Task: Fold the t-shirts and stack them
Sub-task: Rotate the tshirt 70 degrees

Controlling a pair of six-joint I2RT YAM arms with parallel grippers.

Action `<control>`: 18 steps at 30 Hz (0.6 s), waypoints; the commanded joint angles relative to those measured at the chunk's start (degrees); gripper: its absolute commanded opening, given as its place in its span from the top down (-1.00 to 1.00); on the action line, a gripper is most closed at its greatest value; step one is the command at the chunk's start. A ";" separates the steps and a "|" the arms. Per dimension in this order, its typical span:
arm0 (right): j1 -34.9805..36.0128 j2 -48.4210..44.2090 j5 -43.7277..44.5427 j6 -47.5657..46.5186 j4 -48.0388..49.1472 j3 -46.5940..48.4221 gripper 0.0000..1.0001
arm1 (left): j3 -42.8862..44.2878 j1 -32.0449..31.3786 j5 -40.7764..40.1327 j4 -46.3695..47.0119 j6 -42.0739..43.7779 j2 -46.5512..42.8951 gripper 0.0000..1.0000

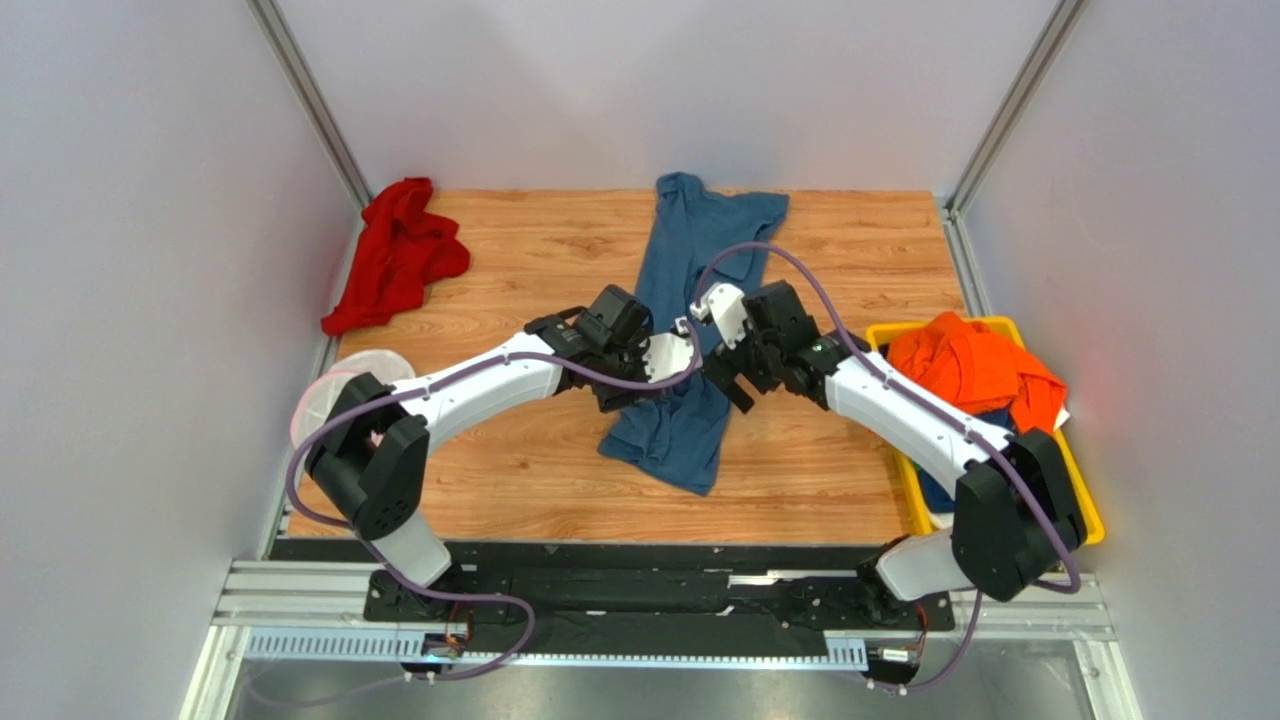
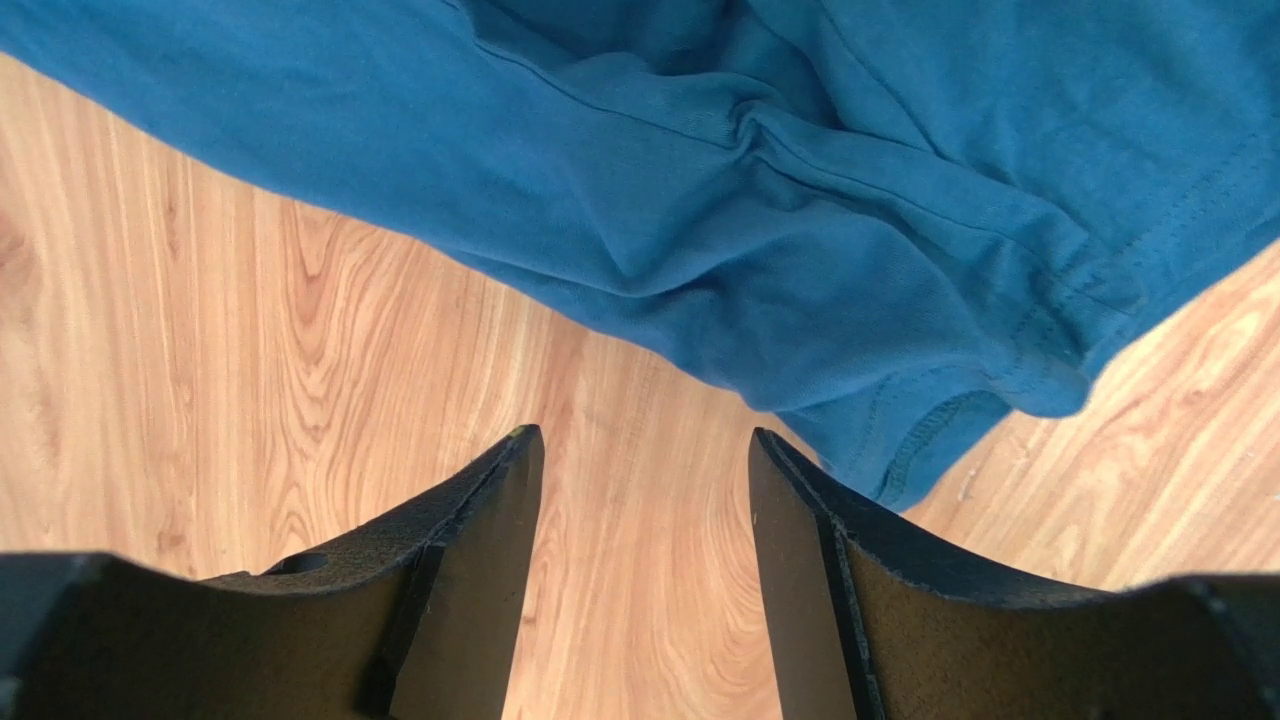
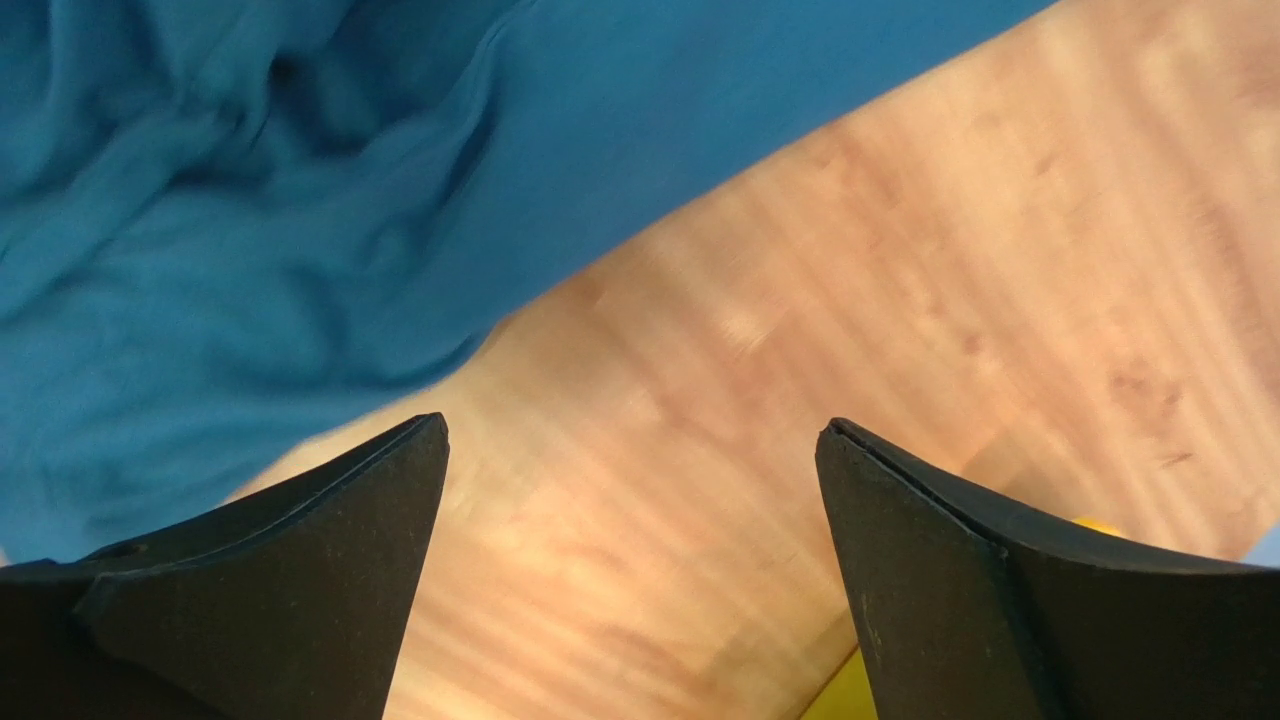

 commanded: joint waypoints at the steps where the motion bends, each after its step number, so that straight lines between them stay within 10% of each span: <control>1: 3.62 -6.90 -7.05 2.32 0.21 -4.76 -1.00 | 0.55 1.36 2.05 5.40 -0.41 2.37 -0.25; 18: 10.92 -11.05 -11.90 -0.75 0.74 -11.80 -1.00 | 7.48 8.66 8.73 5.23 -0.58 8.78 -0.23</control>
